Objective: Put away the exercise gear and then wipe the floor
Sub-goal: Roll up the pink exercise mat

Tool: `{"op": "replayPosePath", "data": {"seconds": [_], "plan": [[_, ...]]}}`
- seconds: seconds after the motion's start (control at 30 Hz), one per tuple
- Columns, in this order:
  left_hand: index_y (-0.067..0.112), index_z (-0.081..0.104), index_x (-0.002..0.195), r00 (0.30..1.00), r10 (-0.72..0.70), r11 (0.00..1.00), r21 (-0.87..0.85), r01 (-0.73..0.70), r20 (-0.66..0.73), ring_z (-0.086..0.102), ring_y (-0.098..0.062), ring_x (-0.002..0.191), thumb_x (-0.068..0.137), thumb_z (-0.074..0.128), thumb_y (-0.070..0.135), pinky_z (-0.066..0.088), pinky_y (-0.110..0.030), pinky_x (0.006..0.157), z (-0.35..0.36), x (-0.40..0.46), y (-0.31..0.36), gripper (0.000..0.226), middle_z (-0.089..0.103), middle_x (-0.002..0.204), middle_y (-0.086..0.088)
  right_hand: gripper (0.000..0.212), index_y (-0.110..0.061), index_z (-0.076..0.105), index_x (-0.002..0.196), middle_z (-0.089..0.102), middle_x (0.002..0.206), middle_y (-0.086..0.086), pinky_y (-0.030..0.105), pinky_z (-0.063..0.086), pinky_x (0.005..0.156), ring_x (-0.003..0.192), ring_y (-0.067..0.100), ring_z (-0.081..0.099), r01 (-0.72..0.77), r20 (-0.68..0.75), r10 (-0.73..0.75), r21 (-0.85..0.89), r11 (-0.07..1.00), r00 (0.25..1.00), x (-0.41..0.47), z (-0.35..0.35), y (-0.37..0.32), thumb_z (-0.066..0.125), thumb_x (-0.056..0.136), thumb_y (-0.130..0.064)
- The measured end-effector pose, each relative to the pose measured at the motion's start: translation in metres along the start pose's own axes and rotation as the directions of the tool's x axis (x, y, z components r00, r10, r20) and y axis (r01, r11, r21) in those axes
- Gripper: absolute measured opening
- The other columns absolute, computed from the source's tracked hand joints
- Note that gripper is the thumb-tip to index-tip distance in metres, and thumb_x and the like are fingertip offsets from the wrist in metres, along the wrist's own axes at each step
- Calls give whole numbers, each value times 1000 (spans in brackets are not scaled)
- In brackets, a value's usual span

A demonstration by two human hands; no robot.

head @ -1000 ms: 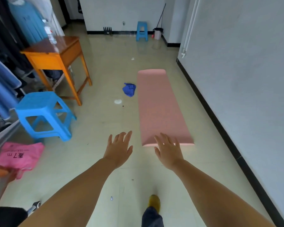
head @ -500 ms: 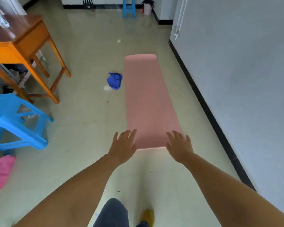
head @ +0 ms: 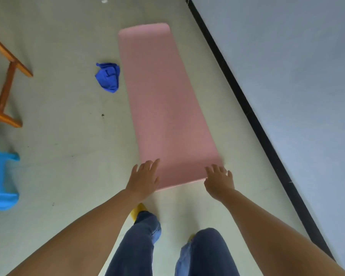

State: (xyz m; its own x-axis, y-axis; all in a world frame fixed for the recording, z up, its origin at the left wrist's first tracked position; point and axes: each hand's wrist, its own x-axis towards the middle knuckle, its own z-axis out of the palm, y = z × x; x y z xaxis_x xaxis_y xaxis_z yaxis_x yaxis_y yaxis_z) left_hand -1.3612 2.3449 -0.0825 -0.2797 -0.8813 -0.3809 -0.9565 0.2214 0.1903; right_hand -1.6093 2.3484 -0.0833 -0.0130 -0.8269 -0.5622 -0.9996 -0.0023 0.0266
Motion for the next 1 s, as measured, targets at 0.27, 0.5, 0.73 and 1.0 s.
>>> {"op": "replayPosePath", "data": {"seconds": [0.27,0.5,0.73,1.0], "plan": [[17,14,149,989,51,997,-63,-43,139,33,-23,133,98,34,35,22,-39,113,208,201,-10,57,32,148,-5,48,-17,30,142,30,148,7,48,26,111,136,26,30,159,134,-145,-107,981,980,241,153,37,41,96,-21],[16,23,145,941,150,986,-110,-122,304,30,-25,135,90,51,46,25,-41,110,434,302,-9,69,32,146,-6,73,-19,17,150,13,157,7,50,15,116,145,27,15,547,367,-446,-243,801,816,383,349,64,53,91,-43],[6,57,106,924,313,950,-92,-300,220,54,-34,101,89,46,39,46,-39,78,525,329,-23,39,52,111,-14,31,-15,51,124,47,126,8,40,45,90,111,29,49,637,359,-540,-259,726,761,427,417,58,43,96,-27],[7,56,110,879,199,979,-135,-155,434,57,-27,90,90,54,25,46,-32,73,410,385,-25,27,61,103,-11,36,-11,64,107,65,104,2,29,41,78,86,19,56,351,494,-329,51,935,805,480,347,47,62,88,-41]]}}
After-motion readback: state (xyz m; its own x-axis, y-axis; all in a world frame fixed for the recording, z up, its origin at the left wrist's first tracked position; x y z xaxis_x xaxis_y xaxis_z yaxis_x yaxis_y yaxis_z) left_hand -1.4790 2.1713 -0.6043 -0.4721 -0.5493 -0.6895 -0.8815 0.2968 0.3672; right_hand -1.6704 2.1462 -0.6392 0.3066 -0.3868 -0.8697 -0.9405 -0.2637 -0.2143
